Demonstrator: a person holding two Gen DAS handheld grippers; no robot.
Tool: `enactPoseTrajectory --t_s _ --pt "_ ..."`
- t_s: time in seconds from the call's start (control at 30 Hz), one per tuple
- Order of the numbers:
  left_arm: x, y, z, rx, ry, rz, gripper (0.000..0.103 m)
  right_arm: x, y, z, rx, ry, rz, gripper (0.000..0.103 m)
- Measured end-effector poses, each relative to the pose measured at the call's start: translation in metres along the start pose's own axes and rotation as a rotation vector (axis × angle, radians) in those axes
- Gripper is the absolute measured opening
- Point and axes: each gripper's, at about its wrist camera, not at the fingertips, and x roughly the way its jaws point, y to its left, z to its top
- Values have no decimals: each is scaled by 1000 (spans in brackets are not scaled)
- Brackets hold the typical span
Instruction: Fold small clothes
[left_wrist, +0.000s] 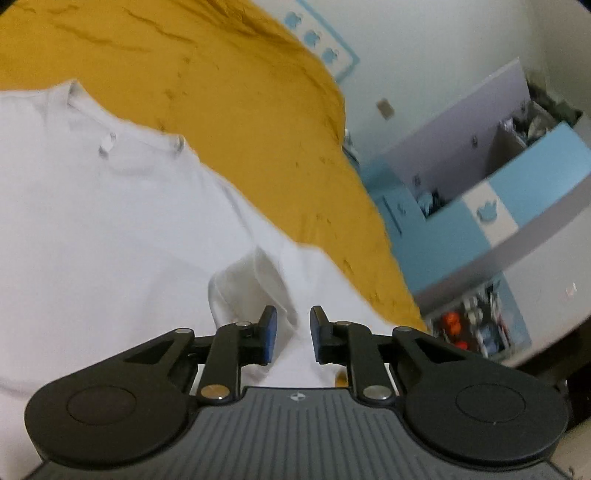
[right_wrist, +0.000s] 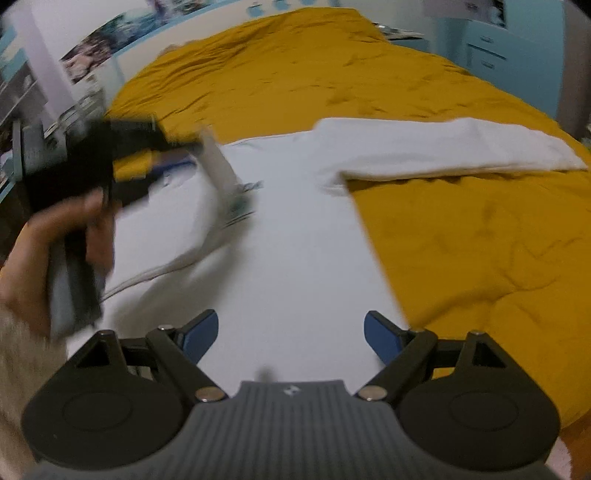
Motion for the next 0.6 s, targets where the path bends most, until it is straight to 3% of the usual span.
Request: enactPoseTrajectory --t_s 0.07,0.13,0.2,0.3,0.37,0.43,0.6 --pt "-22 3 2 35 -33 1 28 5 -7 9 50 -25 27 82" --pt "-55 11 3 48 -97 25 46 16 -13 22 107 -33 101 82" --pt "-88 22 8 53 -169 85 57 34 -16 35 157 -51 177 79" --pt "-124 59 15 42 -227 237 58 73 -16 54 243 -29 210 69" --pt "-143 91 17 -34 -242 317 58 106 -20 66 342 27 230 63" --pt "-158 117 16 -93 -260 355 58 136 -24 71 449 77 256 53" --pt "-170 145 11 -143 -260 397 58 184 -20 83 602 52 222 51"
